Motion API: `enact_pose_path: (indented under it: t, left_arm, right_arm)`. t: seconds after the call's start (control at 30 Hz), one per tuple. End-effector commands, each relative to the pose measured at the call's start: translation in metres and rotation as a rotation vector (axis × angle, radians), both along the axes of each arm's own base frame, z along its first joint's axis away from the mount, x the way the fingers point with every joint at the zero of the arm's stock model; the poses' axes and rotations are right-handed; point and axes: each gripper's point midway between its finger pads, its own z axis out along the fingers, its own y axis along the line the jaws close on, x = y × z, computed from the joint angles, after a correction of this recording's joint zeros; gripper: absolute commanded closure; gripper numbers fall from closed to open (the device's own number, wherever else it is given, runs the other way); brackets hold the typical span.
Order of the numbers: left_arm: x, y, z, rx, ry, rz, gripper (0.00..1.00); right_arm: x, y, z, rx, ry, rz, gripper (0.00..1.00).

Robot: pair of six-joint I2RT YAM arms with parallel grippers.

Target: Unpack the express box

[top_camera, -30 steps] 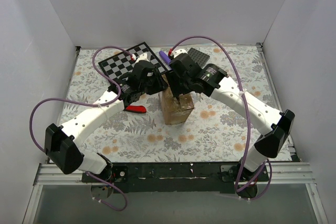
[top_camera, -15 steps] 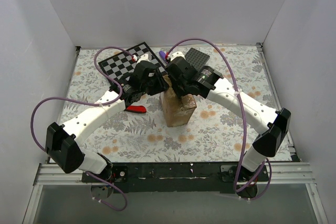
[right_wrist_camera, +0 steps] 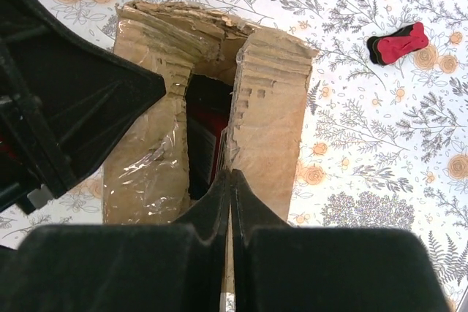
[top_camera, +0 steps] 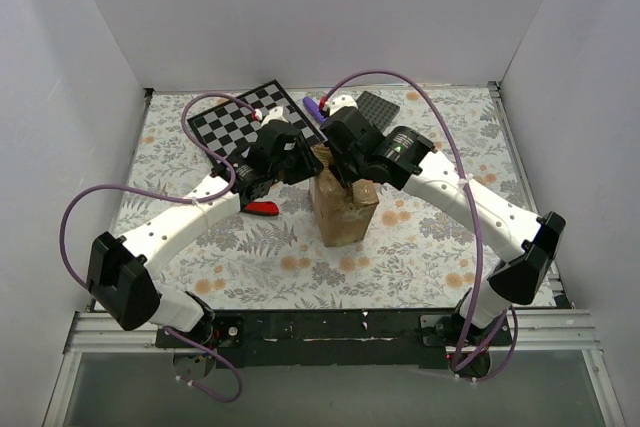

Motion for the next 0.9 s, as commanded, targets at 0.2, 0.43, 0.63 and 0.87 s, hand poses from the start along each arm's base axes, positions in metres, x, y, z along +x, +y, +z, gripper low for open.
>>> enact_pose_path:
  t: [0.2, 0.43, 0.63, 0.87]
  left_arm:
    - [-0.009, 0.023, -0.025, 0.093, 0.031, 0.035, 1.0]
    - [-0.01, 0.026, -0.03, 0.096, 0.039, 0.041, 1.0]
    - [-0.009, 0.02, -0.018, 0.037, 0.021, 0.034, 1.0]
    - [-0.002, 0.01, 0.002, -0.002, 0.002, 0.029, 1.0]
  right_arm:
    - [-0.007, -0.036, 0.037, 0.029, -0.071, -0.055, 0.99]
    - [-0.011, -0.037, 0.042, 0.11, -0.046, -0.033, 0.99]
    - [-0.02, -0.02, 0.04, 0.188, -0.03, 0.048, 0.49]
    - [-0.022, 0.004, 0.045, 0.134, -0.049, 0.072, 0.16]
